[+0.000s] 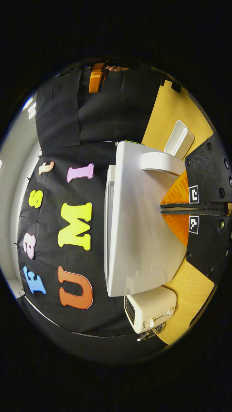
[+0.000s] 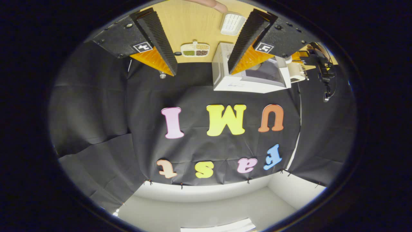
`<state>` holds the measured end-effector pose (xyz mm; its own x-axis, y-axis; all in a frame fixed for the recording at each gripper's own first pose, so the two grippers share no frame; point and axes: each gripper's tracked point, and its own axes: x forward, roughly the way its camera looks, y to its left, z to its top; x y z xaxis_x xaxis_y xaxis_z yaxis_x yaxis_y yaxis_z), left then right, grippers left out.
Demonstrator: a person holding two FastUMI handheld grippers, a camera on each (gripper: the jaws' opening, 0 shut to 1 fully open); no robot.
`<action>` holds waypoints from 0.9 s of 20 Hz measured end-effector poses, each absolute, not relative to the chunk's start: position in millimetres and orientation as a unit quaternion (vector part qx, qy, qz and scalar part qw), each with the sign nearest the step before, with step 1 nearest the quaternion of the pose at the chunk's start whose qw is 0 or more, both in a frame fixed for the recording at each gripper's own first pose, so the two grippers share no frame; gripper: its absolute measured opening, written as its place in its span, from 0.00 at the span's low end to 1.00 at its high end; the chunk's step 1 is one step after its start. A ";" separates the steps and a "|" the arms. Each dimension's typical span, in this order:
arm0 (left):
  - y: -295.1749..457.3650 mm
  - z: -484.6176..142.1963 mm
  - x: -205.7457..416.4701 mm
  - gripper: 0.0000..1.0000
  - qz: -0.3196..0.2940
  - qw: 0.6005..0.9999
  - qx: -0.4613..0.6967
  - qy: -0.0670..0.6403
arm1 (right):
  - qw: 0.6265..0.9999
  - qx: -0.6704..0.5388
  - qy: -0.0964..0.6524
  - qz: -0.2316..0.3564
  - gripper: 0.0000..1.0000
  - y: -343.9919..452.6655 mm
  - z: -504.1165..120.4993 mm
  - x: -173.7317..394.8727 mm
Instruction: Open the microwave oven with the left hand, put the food in, and close the microwave oven.
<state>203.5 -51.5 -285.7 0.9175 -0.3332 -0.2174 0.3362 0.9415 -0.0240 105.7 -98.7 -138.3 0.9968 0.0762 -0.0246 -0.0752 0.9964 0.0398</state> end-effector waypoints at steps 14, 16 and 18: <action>-111.4 -301.3 309.9 0.00 -0.104 0.988 0.016 0.111 | 0.998 0.044 0.025 0.029 0.90 -118.8 -145.0 99.5; -116.0 -298.8 325.0 0.00 -0.095 0.990 -0.001 0.108 | 0.998 0.040 0.029 0.028 0.97 -118.4 -145.9 93.4; -116.4 -302.0 342.5 0.00 -0.083 0.990 0.006 0.110 | 0.999 0.036 0.032 0.022 0.97 -120.7 -145.3 86.9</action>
<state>342.5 -116.4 -302.0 0.9620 -0.1638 -0.2185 0.1663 0.9861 -0.0070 86.9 -120.7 -145.3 0.9970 0.0469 -0.0614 -0.0424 0.9965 0.0723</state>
